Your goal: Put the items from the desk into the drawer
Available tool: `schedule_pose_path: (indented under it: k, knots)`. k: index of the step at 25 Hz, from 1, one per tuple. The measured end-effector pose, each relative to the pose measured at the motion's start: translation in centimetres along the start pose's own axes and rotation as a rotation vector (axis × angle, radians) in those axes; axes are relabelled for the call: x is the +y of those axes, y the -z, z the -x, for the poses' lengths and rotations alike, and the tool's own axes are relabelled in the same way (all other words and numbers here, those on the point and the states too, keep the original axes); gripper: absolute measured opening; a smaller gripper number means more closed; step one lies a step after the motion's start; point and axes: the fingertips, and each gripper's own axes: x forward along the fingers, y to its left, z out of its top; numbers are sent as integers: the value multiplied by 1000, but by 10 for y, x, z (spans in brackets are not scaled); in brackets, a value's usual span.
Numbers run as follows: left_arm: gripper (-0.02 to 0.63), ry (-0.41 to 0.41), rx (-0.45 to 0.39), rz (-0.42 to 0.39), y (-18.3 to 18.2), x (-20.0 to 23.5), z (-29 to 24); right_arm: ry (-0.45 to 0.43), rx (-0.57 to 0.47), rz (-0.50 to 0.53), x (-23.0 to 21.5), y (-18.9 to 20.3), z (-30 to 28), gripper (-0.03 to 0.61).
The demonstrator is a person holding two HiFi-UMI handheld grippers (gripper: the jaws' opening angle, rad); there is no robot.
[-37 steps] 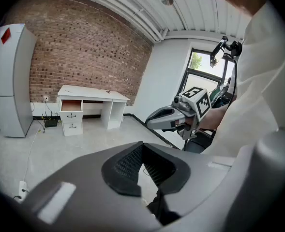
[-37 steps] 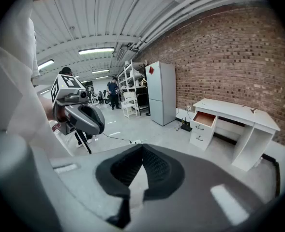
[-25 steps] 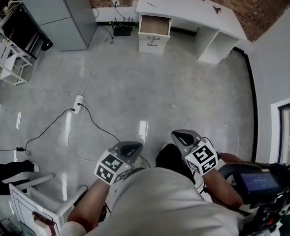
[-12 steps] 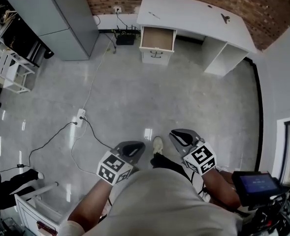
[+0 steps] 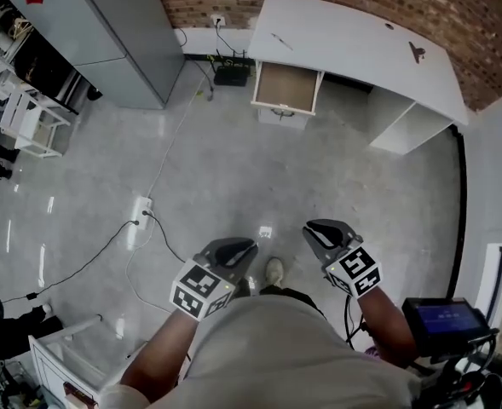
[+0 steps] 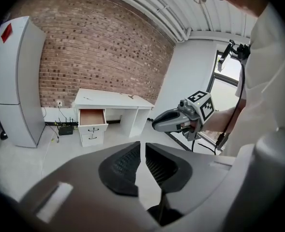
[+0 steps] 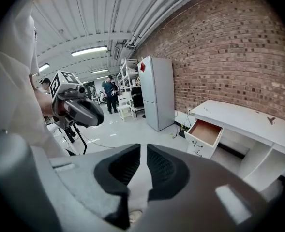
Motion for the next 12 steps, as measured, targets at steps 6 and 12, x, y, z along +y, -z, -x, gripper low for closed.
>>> schedule_pose_path:
  k: [6,12]
  knots:
    - [32,14,-4,12,-9,80,-34,11,-5,-6,-52,-20,-68,29]
    - [8,106,-21,-41,-49,170,-75,96,0,-24,-121,-55,-135,29]
